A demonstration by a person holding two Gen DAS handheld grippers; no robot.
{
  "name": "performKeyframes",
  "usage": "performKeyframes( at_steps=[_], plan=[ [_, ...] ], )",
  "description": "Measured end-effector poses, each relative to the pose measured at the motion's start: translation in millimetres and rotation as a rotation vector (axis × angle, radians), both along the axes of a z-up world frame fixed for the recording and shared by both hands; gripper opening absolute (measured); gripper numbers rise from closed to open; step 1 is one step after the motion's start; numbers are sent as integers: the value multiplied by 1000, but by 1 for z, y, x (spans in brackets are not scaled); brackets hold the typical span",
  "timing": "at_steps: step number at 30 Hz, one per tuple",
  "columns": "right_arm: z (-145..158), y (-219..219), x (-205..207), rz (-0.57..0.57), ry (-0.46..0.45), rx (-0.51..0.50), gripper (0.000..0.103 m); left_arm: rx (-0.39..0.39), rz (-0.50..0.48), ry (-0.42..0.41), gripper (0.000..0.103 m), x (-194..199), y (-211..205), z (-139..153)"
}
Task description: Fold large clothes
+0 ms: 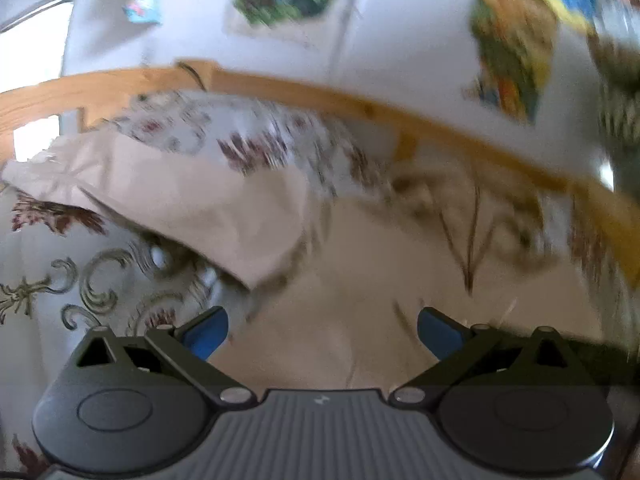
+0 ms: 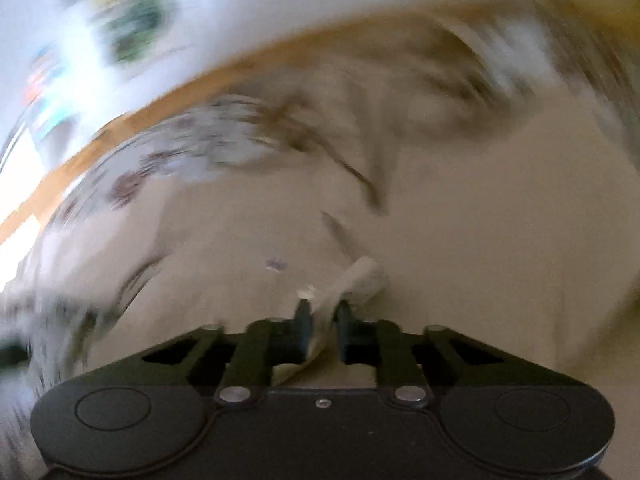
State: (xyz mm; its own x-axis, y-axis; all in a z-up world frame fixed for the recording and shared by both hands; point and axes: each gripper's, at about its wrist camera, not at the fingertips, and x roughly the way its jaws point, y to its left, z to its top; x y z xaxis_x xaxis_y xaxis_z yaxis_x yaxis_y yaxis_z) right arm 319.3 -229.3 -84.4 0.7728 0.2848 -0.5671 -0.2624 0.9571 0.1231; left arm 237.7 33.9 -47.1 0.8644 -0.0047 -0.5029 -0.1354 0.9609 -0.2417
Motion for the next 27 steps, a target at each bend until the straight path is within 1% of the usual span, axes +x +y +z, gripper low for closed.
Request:
performKeyframes(
  at_steps=[1,3,4,5,7,8,9,10,11,12,13,14,15,16,17,19,20,22,23,25,27],
  plan=[
    [4,18,-14,97,-67,-109,8,-19,22,-31,102,-2,6,3],
    [4,49,-34,270,-159,-281,8,-36,59,-56,102,-3,13,7],
    [1,64,-46,364,-179,-343,8,-38,67,-52,102,-1,16,8],
    [-2,74,-54,434,-180,-377,8,-37,73,-43,102,1,18,7],
    [-7,90,-71,562,-181,-432,19,-46,91,-18,102,7,23,5],
    [-8,95,-78,601,-179,-456,33,-50,94,-13,102,8,24,4],
    [-8,98,-83,631,-179,-481,50,-51,97,-8,102,10,25,3],
    [-6,97,-87,635,-192,-502,56,-48,98,-2,102,12,26,1],
    [-2,94,-88,608,-209,-517,61,-45,95,5,102,15,26,-1],
    [4,87,-86,548,-214,-525,62,-38,86,14,102,17,25,-3],
    [11,77,-79,472,-208,-523,63,-26,77,22,102,21,21,-7],
    [18,64,-73,385,-200,-512,69,-8,62,30,102,24,16,-12],
    [26,45,-63,266,-192,-495,75,19,39,36,102,30,10,-18],
    [33,28,-55,155,-181,-486,77,48,16,47,102,35,2,-25],
    [40,6,-45,11,-159,-478,78,80,-11,68,102,43,-5,-32],
    [49,-38,-32,-241,-77,-444,78,128,-47,104,102,57,-17,-45],
    [51,-59,-28,-327,-19,-435,77,143,-50,117,102,62,-21,-50],
    [50,-86,-33,-416,41,-449,75,151,-44,128,102,69,-26,-58],
    [48,-95,-38,-431,58,-458,75,153,-42,133,102,71,-28,-60],
    [37,-109,-44,-431,102,-483,75,166,-36,145,102,75,-31,-63],
    [22,-111,-41,-403,121,-552,74,185,-31,163,102,77,-31,-67]
  ],
)
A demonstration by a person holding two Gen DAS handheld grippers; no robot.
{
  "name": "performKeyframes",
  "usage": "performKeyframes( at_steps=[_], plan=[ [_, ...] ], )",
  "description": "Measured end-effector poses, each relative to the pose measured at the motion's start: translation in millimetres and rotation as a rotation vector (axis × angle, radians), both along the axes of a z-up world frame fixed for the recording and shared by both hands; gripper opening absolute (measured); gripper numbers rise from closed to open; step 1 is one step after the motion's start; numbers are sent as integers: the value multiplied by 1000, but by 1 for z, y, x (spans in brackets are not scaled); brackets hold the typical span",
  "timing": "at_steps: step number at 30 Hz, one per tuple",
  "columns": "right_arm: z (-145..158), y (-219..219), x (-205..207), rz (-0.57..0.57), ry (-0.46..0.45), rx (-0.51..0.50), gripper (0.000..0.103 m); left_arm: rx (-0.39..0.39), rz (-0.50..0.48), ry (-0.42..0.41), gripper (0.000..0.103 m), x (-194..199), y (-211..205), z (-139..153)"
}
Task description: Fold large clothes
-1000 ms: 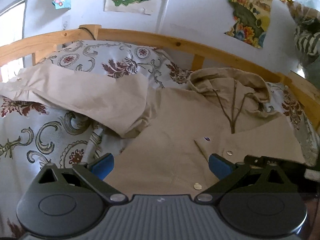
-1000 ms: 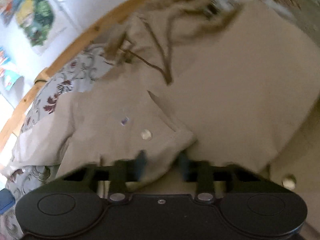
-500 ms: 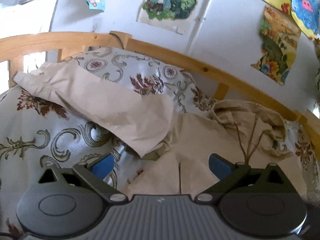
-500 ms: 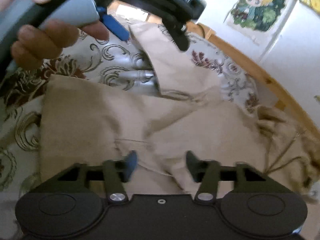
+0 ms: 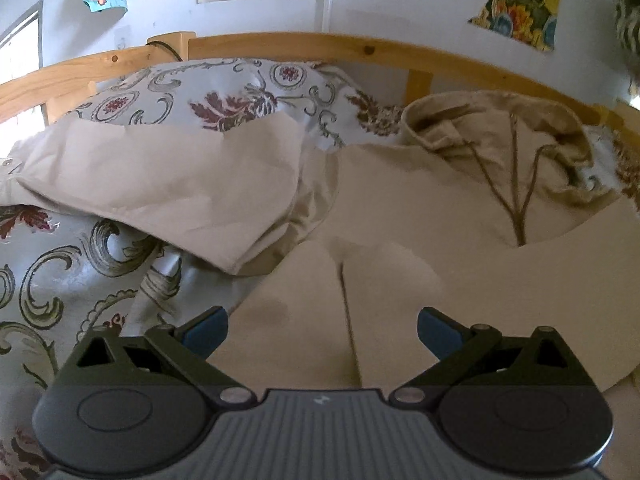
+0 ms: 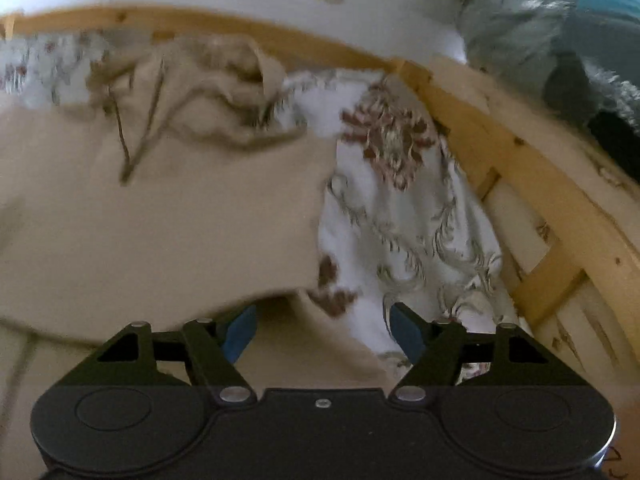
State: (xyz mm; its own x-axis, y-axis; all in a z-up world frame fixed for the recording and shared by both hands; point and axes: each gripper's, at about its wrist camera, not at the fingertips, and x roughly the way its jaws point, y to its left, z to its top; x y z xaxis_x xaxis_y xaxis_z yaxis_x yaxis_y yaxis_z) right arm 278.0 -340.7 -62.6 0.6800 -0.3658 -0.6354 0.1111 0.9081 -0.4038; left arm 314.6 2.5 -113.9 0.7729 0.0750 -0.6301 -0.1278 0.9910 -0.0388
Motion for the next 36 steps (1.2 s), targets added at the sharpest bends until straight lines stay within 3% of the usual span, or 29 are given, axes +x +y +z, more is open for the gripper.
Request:
performKeyframes(
  at_steps=[2,4,8,14,18,22,25,29,32,34,36],
  plan=[
    [-19,11,10,61,5,-103,74,8,0,22,102,0,1,-3],
    [-24,16,21,86,-76,-147,74,5,-1,53,102,2,3,-6],
    [-21,5,26,-8,-225,-103,77,30,-20,88,102,3,0,-14],
    [-7,-18,21,-191,-383,-221,78,117,-100,132,102,3,-17,-25],
    [-14,-36,28,-242,-278,-188,79,175,-134,124,102,-2,-28,-27],
    [-23,-23,32,-194,-178,-303,81,59,-168,51,102,-13,-25,-12],
    [-15,-15,25,-178,-88,-412,92,6,-204,11,102,-16,-25,-7],
    [13,-20,5,-258,-158,-474,100,81,-206,79,102,-9,-37,-21],
    [28,-31,-1,-333,-304,-383,101,121,-204,130,102,-5,-41,-31],
    [28,-31,-3,-256,-413,-235,102,104,-201,135,102,-6,-39,-33],
    [16,-22,10,-167,-398,-213,102,96,-202,143,102,-6,-37,-33]
  ],
)
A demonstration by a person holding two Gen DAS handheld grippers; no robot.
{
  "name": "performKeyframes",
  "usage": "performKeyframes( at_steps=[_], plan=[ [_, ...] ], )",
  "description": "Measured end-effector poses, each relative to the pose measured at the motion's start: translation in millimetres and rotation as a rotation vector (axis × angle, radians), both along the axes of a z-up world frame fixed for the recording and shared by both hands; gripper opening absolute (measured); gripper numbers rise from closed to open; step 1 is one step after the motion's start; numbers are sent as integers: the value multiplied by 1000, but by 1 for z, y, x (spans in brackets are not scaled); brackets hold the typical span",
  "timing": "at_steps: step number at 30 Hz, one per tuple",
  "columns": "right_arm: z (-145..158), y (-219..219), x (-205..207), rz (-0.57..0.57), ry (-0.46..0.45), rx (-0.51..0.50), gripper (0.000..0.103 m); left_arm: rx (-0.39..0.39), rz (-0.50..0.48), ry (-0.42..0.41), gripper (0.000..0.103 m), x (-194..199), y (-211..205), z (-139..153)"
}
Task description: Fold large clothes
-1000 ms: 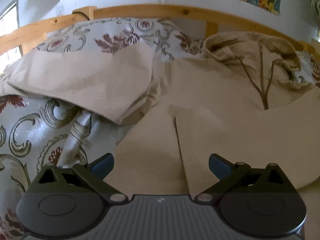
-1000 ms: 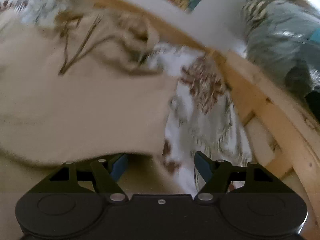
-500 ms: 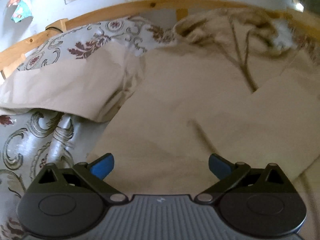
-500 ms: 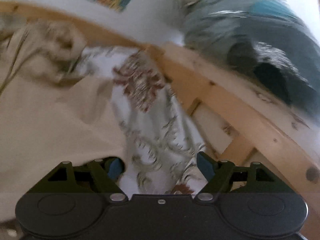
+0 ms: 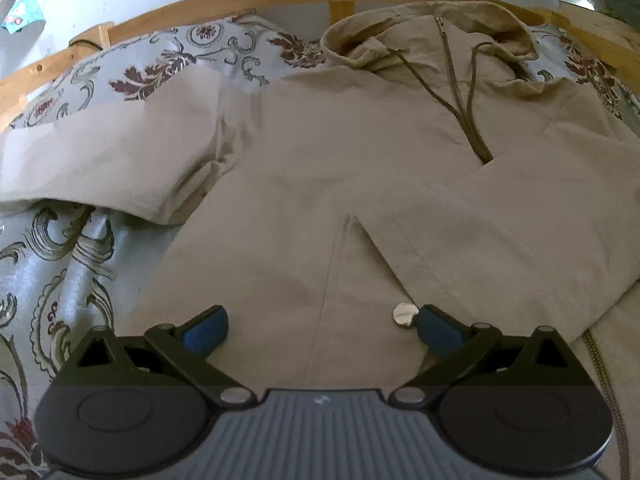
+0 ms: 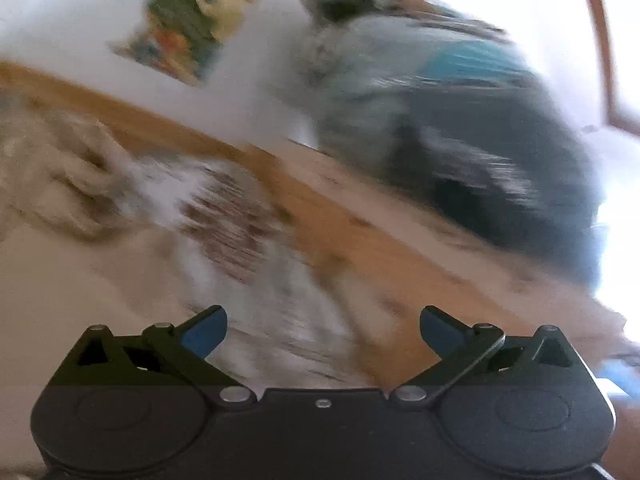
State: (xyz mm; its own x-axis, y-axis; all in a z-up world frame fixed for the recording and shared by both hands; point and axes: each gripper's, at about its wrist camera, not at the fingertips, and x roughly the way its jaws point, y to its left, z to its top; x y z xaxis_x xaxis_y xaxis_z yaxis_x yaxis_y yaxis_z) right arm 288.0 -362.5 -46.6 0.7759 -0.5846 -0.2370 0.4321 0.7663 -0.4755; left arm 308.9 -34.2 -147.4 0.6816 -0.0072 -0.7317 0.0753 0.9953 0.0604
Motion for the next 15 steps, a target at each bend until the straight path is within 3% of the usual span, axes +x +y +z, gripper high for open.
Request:
performKeyframes(
  at_steps=[3,6,10,13,15],
  plan=[
    [-35,12,27,37,131,-52,102,3,-8,2,102,-1,1,-2],
    [-66,3,48,-14,270,-126,102,10,-12,-1,102,-1,-1,-3],
    [-61,-9,46,-15,222,-48,101,-11,-5,7,102,-2,0,5],
    [-52,1,35,-21,140,-98,102,-62,30,-51,102,-9,10,30],
    [-58,-5,41,-65,226,-44,102,-77,59,-79,102,-14,20,49]
  ],
)
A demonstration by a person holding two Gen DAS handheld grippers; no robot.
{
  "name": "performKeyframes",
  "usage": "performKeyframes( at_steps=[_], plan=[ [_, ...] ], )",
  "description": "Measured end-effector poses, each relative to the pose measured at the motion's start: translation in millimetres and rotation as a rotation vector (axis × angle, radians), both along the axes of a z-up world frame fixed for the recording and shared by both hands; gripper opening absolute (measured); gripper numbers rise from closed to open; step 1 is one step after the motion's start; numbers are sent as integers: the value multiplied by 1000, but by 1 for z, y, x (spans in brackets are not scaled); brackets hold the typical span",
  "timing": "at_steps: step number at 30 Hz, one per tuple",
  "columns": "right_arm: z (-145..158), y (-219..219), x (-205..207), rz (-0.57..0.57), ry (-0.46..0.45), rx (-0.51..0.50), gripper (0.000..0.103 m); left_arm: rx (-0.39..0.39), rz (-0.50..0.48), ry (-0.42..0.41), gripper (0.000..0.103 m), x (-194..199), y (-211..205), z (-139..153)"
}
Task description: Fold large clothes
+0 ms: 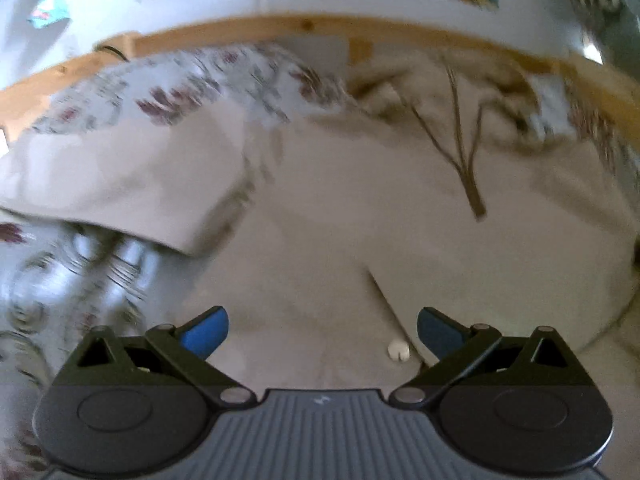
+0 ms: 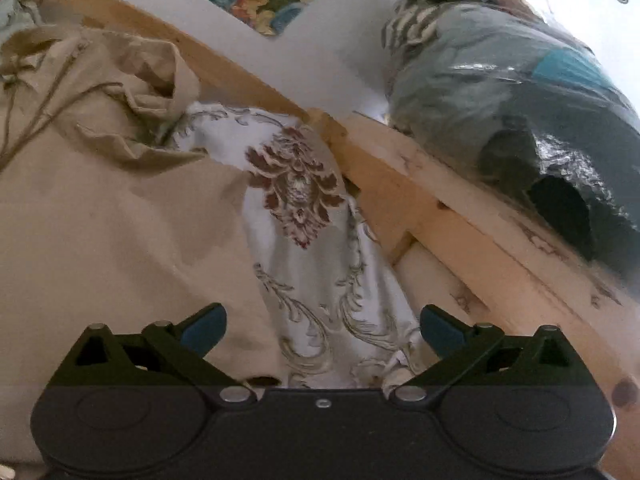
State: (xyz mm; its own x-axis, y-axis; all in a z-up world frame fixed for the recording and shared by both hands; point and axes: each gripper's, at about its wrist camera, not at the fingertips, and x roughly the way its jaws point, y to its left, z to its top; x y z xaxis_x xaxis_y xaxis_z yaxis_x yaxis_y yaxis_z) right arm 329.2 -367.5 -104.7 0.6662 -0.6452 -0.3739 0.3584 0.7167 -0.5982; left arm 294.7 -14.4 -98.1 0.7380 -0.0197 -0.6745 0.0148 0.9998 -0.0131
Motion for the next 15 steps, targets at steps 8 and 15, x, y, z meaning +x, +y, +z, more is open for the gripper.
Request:
performKeyframes(
  at_steps=[8,15],
  plan=[
    [24,32,-21,127,-56,89,102,-23,207,-13,102,3,105,92],
    [109,106,-83,318,-296,170,102,45,475,20,102,10,234,99]
  ],
)
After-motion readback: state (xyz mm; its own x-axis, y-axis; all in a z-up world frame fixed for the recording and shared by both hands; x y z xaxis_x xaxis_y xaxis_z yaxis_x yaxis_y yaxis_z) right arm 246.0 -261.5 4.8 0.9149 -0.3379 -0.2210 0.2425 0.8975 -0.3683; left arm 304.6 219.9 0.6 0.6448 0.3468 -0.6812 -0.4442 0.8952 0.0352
